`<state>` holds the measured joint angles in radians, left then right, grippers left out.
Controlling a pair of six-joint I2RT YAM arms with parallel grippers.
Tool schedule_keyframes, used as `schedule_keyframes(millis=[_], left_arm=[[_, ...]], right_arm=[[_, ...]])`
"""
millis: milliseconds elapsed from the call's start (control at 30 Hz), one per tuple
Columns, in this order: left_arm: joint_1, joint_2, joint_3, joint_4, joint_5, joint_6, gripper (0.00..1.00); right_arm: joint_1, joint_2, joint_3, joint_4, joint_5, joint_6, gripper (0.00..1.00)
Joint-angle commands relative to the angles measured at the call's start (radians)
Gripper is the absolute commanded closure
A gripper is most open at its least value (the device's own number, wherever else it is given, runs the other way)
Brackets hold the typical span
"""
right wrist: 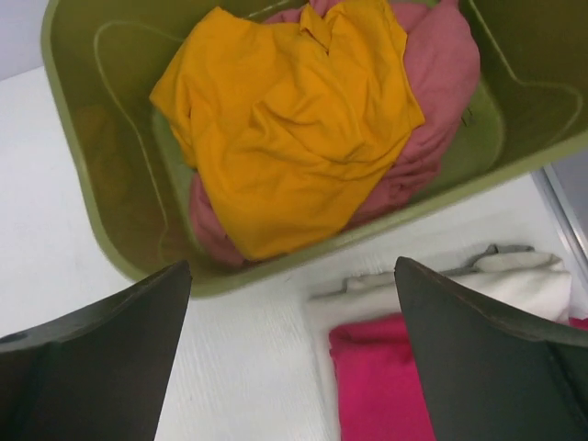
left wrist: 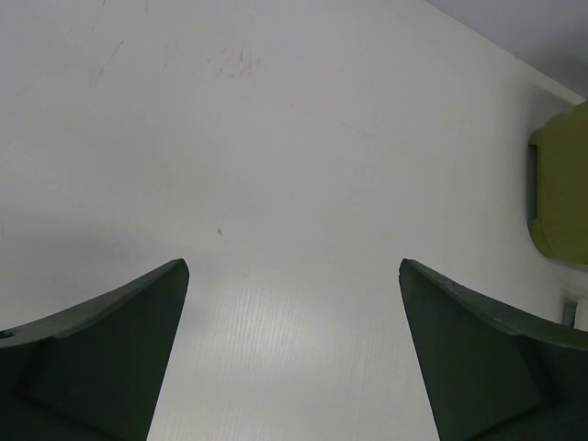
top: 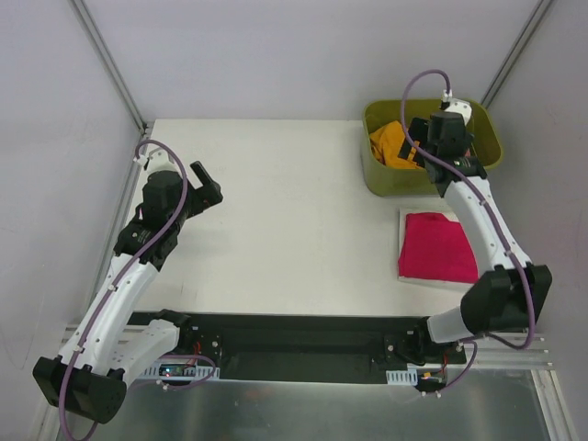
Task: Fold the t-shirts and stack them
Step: Grab crumpled tshirt from bin with the right arm
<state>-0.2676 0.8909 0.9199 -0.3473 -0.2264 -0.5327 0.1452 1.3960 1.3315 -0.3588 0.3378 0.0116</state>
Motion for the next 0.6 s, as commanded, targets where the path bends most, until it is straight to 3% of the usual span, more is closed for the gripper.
schedule_keyframes(millis=[0,267,567], left_arm=[[-0.001,0.023,0.054,0.034,-0.044,0.054,0.01],[0.001,0.031,0.057,0.034,-0.059,0.066,0.01],[0.001,0.055,0.059,0.036,-0.042,0.076,0.01]], right_arm=[[-0.004,0.207,0.204,-0.071,0.067,-0.044,0.03],[-0.027,0.619,0.63,-0.209,0.003,-0.036,0.03],[-0.055,0.896,0.744,-0.27,-0.048,0.04,0.03]])
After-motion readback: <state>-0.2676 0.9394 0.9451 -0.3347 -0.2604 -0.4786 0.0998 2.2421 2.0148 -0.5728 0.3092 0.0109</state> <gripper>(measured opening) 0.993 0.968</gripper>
